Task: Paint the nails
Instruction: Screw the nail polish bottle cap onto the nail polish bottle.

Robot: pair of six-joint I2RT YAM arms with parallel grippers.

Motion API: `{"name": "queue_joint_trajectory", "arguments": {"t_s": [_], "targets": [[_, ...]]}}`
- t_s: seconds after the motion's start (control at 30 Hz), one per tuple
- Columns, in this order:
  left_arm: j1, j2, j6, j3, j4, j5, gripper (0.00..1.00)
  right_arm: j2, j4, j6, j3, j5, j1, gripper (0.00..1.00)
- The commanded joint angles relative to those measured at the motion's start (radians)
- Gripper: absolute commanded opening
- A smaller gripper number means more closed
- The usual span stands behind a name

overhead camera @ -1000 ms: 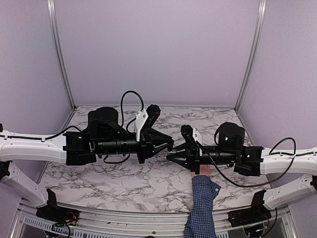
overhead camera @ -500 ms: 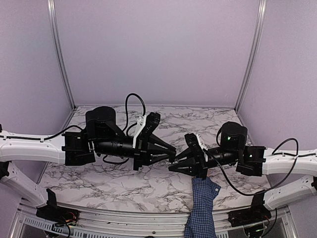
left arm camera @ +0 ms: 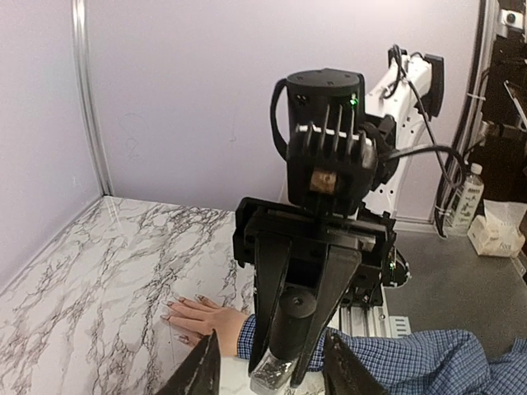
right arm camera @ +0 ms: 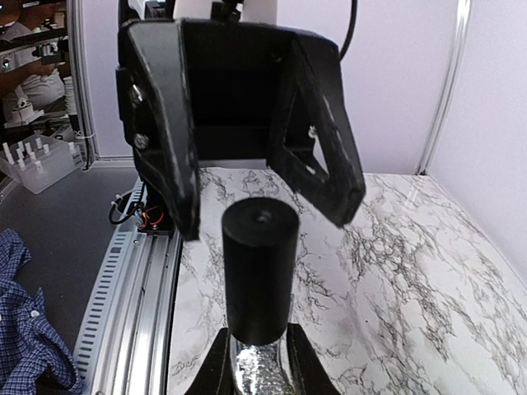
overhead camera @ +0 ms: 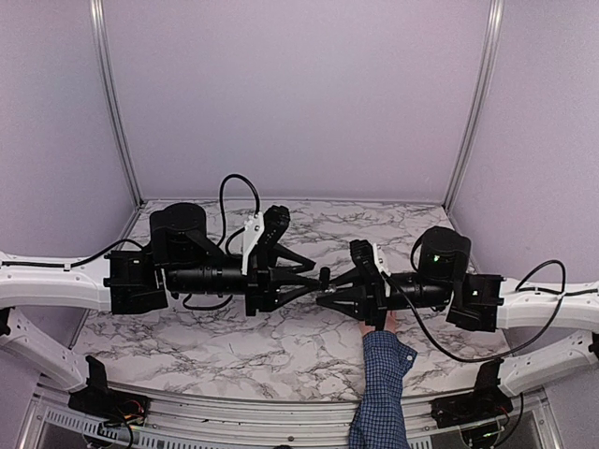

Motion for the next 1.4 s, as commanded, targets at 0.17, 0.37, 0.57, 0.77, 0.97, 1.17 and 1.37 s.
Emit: {"name": "queue_joint_trajectory", "arguments": {"t_s": [0.17, 0.37, 0.57, 0.77, 0.97, 1.17, 1.37], "targets": [[0.005, -0.025, -0.079, 0.018, -0.002, -0.242, 0.47, 0.06, 0.023, 0.079, 0.059, 0.273, 0.005, 0.0], [0.003, 0.044, -0.167, 0.044, 0.022, -0.36, 0.47, 0.073, 0.072, 0.14, 0.036, 0.388, 0.009, 0.0], [-0.001, 0.106, -0.205, 0.076, 0.051, -0.39, 0.46, 0.089, 0.074, 0.181, 0.038, 0.436, 0.012, 0.0], [-0.002, 0.145, -0.217, 0.102, 0.068, -0.398, 0.43, 0.101, 0.063, 0.182, 0.043, 0.457, 0.016, 0.0], [-0.002, 0.176, -0.218, 0.124, 0.072, -0.414, 0.36, 0.105, 0.065, 0.177, 0.045, 0.452, 0.02, 0.0], [-0.002, 0.185, -0.209, 0.119, 0.072, -0.381, 0.18, 0.091, 0.062, 0.166, 0.047, 0.439, 0.019, 0.0], [-0.001, 0.16, -0.176, 0.084, 0.072, -0.293, 0.06, 0.07, 0.056, 0.149, 0.057, 0.379, 0.019, 0.0]]}}
